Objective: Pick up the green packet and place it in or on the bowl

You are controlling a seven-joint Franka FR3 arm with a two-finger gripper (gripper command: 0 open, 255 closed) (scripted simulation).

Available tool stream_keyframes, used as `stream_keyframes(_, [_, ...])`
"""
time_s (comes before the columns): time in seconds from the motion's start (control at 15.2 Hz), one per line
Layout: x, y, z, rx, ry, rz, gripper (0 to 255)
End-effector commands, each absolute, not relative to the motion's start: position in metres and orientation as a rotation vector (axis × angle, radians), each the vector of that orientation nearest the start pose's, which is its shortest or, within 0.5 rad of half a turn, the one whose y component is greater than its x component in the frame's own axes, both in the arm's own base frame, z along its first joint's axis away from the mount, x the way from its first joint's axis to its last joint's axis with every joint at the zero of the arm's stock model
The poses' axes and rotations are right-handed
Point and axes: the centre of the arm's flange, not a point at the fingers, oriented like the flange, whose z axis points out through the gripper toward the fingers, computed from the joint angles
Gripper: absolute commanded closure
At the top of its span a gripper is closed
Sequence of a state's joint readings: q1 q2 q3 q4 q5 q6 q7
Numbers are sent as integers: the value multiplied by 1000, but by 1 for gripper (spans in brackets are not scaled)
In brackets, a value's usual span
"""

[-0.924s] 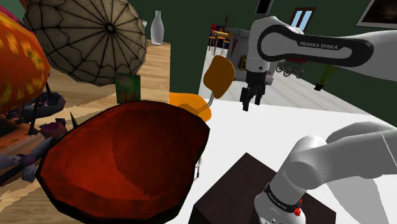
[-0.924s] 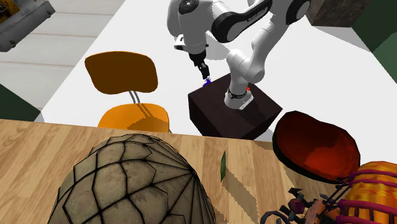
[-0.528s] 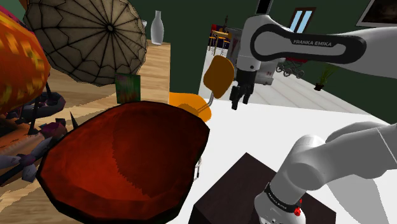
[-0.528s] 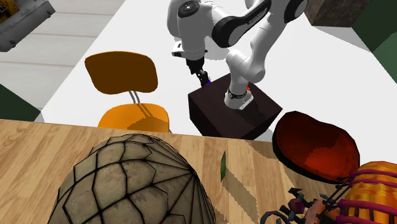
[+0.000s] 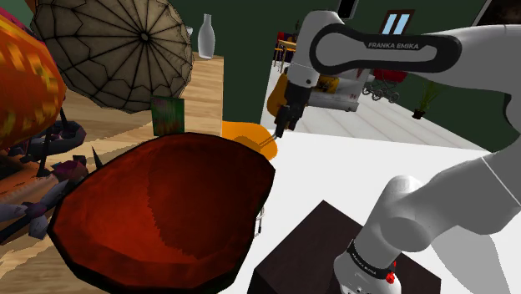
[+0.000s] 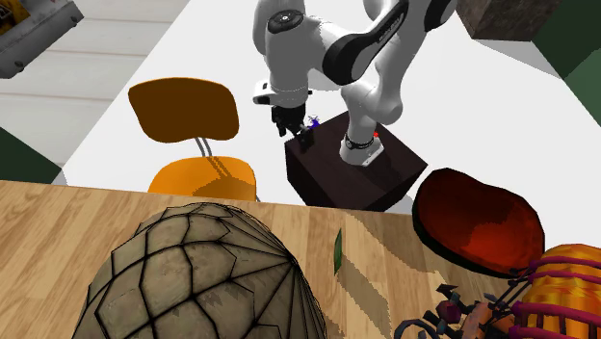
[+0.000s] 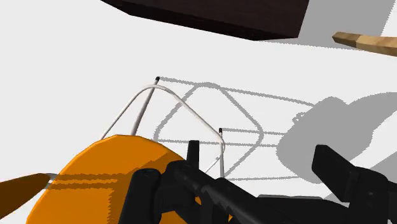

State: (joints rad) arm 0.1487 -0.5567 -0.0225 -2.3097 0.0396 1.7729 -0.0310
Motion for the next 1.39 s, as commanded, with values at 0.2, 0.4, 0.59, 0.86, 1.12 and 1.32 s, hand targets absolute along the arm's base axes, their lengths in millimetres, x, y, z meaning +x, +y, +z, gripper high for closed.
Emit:
stream_keyframes(0.2, [410, 89, 564, -3001, -405, -168, 0])
stream_keyframes(0.4, [422, 115, 574, -2947, -501, -247, 0])
stream_keyframes(0.59, [432, 141, 585, -2888, -595, -325, 0])
stream_keyframes(0.86, [442, 176, 603, -2801, -715, -425, 0])
stream_keyframes(1.12, [448, 211, 622, -2707, -829, -521, 0])
stream_keyframes(1.32, [449, 237, 638, -2632, -911, -591, 0])
